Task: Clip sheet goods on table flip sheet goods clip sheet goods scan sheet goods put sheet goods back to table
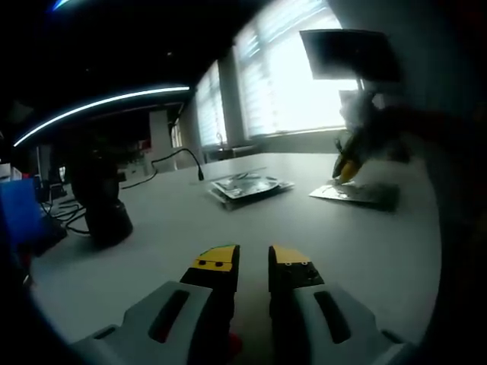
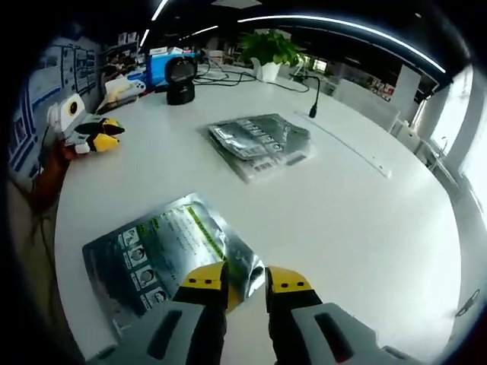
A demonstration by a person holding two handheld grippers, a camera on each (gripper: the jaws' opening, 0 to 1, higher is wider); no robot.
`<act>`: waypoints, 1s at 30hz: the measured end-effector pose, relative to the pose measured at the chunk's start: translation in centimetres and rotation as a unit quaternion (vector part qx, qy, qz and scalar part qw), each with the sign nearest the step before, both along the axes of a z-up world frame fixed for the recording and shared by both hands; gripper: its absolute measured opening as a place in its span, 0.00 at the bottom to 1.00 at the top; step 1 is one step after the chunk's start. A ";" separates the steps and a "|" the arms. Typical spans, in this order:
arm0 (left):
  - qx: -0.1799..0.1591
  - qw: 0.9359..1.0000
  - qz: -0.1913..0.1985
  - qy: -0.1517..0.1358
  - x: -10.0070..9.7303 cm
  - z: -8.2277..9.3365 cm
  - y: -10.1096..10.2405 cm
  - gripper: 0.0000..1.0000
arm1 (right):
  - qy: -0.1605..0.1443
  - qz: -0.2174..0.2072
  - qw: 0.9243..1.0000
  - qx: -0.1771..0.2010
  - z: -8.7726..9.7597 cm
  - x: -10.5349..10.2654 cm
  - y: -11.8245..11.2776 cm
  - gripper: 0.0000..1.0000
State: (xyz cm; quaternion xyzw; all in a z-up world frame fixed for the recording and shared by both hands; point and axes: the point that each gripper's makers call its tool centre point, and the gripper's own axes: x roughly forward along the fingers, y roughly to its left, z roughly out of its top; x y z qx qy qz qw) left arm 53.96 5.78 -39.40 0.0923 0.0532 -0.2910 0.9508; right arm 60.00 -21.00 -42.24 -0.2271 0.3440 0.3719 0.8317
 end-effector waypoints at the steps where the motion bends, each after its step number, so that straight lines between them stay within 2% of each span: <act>1: 0.000 1.000 0.000 0.000 0.0 0.0 0.0 0.08 | 0.003 -0.003 1.000 0.000 0.1 0.4 -0.2 0.17; 9: -0.001 1.000 0.003 0.001 0.1 0.0 0.1 0.08 | 0.029 -0.011 0.999 0.021 -0.2 0.5 -0.5 0.21; 17: -0.001 1.000 0.004 0.002 0.2 0.0 0.1 0.08 | 0.033 -0.004 0.999 0.031 -0.3 0.6 -0.4 0.22; 30: -0.002 1.000 0.004 0.003 0.2 0.0 0.2 0.08 | 0.023 0.002 0.999 0.029 -0.3 0.4 -0.2 0.13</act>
